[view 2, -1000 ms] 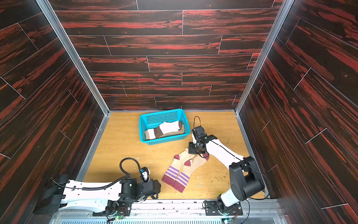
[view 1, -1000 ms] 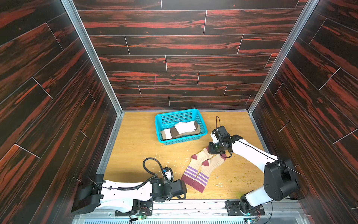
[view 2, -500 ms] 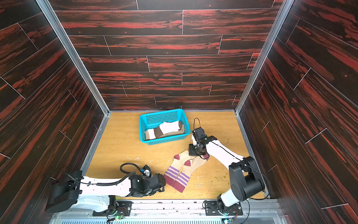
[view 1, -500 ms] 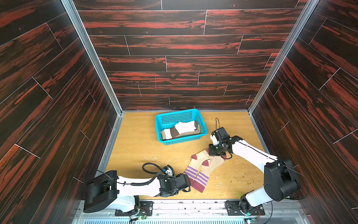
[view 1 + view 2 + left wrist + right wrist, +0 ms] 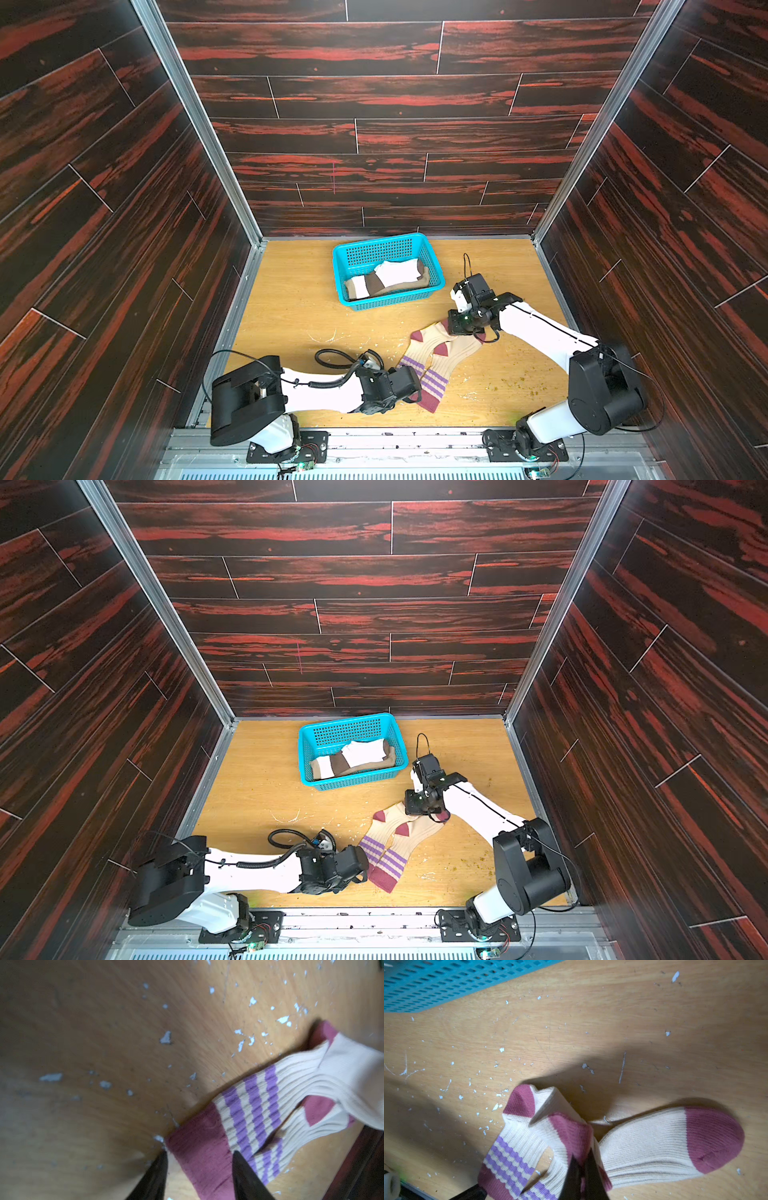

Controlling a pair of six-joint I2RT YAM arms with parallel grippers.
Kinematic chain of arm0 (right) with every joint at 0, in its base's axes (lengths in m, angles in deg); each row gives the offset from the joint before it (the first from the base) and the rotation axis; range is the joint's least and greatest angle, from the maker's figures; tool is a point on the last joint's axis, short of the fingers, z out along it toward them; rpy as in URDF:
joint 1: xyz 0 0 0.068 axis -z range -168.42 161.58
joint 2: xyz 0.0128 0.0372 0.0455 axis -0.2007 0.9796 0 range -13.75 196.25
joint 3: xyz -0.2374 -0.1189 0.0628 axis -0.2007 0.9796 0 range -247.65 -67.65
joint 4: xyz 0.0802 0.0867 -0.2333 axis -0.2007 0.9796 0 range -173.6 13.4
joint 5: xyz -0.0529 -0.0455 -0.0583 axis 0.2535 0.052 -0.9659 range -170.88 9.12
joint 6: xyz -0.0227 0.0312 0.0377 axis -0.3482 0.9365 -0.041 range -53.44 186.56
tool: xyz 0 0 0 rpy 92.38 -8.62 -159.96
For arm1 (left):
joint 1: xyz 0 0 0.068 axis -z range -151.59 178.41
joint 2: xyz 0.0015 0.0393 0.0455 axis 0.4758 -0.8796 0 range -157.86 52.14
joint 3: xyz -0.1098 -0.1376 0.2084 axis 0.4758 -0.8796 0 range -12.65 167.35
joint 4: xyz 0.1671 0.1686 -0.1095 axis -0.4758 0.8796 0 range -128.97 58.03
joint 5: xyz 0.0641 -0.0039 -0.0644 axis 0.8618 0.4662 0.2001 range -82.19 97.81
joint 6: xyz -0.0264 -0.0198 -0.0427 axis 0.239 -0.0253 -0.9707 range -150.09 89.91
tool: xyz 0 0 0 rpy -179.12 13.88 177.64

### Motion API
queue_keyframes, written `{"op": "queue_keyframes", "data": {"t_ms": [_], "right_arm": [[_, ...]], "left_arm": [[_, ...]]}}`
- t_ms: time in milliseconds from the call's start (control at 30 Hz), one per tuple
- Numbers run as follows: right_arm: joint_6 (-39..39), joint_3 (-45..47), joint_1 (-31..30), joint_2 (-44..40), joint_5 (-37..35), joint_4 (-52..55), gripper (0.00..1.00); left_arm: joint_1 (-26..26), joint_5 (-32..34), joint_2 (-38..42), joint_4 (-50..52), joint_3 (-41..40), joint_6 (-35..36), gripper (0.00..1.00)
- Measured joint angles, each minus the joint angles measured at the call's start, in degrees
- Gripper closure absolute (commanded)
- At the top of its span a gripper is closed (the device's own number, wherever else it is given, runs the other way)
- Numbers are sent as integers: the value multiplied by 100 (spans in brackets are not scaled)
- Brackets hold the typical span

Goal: Place the socks together as a pair
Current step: Pick up the sock at the center of the board, then place the sock in the sock.

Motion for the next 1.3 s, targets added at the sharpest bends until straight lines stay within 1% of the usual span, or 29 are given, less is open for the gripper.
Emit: {"op": "queue_keyframes", "data": {"t_ms": [67, 133, 233, 367, 433, 500, 633, 800, 900, 1033, 1300], "right_arm": [[0, 44, 0, -22, 22, -9, 100], [0, 70, 0, -46, 44, -7, 100], [-2, 70, 0, -85, 92, -11, 100], [-44, 39, 0, -236, 144, 35, 100], [-92, -101, 4, -358, 151, 157, 100], [-168, -350, 31, -452, 166, 310, 100], [-326, -901, 199, -656, 234, 664, 100], [-540, -1239, 693, -964, 297, 1248, 100], [-643, -1244, 1095, -1054, 343, 1519, 100], [-686, -1217, 1515, -1051, 361, 1650, 100], [-688, -1054, 1698, -826, 555, 1526, 100]], "left_arm": [[-37, -70, -37, -39, -24, 31, 83], [-72, -129, -39, -96, -90, 87, 93], [-118, -157, -17, -219, -170, 184, 97], [-212, -146, 55, -125, -166, 398, 98], [-232, -140, 170, 120, -42, 612, 99], [-238, -140, 280, 382, 245, 846, 99], [-157, -122, 466, 675, 1064, 1283, 99], [144, -59, 664, 828, 1617, 1545, 99], [341, -72, 597, 835, 1731, 1587, 100], [455, -177, 339, 756, 1735, 1582, 100], [435, -181, 223, 446, 1499, 1537, 100]]}}
